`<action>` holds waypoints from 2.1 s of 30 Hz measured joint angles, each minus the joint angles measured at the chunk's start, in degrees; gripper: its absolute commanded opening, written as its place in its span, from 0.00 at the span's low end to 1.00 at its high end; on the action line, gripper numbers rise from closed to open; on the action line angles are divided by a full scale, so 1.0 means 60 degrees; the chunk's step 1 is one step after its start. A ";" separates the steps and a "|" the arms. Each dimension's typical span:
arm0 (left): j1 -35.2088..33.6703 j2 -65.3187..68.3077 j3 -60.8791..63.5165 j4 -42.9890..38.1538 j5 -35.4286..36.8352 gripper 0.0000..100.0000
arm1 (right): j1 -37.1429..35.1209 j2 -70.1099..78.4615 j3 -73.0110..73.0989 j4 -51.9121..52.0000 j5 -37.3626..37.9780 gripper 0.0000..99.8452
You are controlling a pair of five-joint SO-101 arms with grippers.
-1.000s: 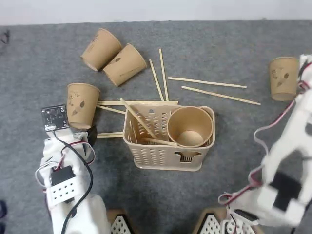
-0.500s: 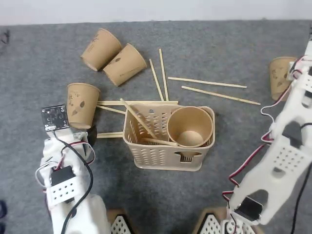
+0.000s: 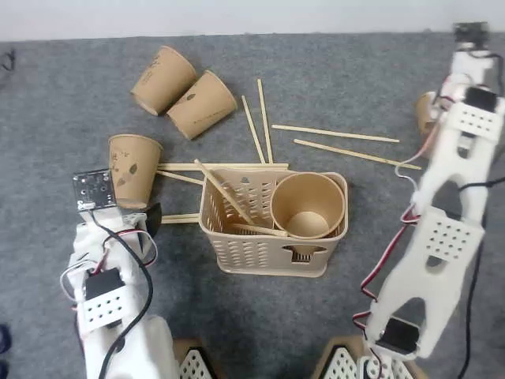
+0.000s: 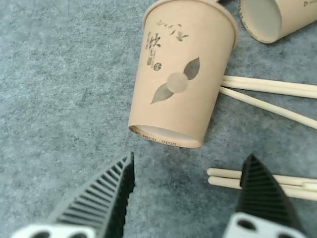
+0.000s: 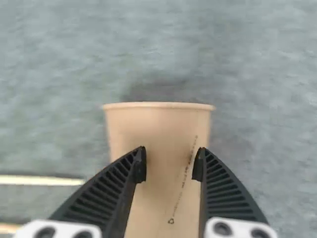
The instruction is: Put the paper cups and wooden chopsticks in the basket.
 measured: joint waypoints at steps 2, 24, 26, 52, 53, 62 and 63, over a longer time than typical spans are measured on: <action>0.0000 0.0000 0.0000 0.0000 0.0000 0.33 | -0.0220 0.0000 -0.0044 0.0234 0.0000 0.18; 0.0044 0.0000 0.0000 0.0000 0.0000 0.33 | -0.0161 0.1319 -0.1788 -0.2315 0.0440 0.18; 0.0044 0.0000 0.0000 0.0000 0.0000 0.33 | -0.0176 0.1846 -0.1788 -0.2652 0.0894 0.18; 0.0044 0.0000 0.0000 0.0000 0.0000 0.33 | 0.0132 0.0484 -0.2183 0.4952 0.1641 0.18; 0.0044 0.0000 0.0000 0.0000 0.0000 0.33 | 0.0176 0.0308 -0.2183 0.5172 0.1641 0.18; 0.0044 0.0000 0.0000 0.0000 0.0000 0.33 | 0.0542 -0.1656 -0.1509 0.6007 0.1641 0.18; 0.0044 0.0000 0.0000 0.0000 0.0000 0.33 | 0.0689 -0.1890 -0.1231 0.6007 0.1641 0.18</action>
